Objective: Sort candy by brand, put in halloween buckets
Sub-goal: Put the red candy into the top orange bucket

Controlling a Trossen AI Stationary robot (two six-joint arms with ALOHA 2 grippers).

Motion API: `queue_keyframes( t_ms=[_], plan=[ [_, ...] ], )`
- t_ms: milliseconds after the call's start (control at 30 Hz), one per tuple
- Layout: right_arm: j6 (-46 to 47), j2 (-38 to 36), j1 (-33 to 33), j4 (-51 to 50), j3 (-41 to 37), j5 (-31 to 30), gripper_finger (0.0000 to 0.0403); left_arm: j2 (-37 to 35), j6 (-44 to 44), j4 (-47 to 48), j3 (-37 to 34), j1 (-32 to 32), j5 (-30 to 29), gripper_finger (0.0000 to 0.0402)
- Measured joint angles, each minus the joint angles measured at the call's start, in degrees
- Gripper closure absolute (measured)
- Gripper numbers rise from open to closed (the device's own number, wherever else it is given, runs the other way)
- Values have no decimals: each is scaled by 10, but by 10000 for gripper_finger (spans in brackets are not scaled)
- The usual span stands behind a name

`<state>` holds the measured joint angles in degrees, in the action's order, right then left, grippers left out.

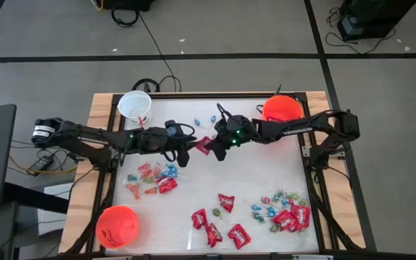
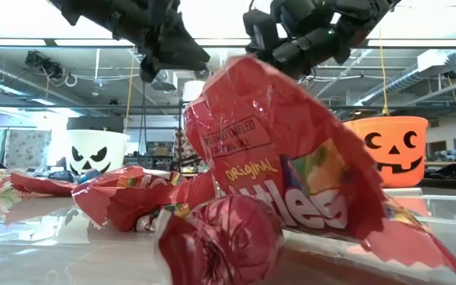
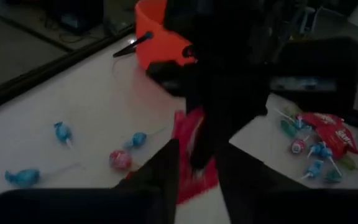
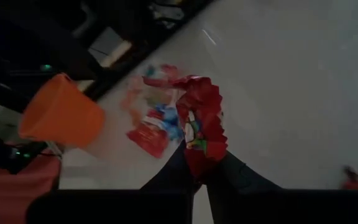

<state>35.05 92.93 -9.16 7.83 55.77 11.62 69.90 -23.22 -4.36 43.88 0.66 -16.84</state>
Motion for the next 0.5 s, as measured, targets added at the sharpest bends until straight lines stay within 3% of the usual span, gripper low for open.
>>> queue_keyframes(
  t_ms=[200, 500],
  plan=[
    [-37, -57, -31, -124, 0, -17, 378, -49, 1, 100, -1, -7, 10, 233],
    [-74, -183, -104, -381, 0, -77, 380, -105, 12, 227, -1, -8, 10, 230]
  ],
)
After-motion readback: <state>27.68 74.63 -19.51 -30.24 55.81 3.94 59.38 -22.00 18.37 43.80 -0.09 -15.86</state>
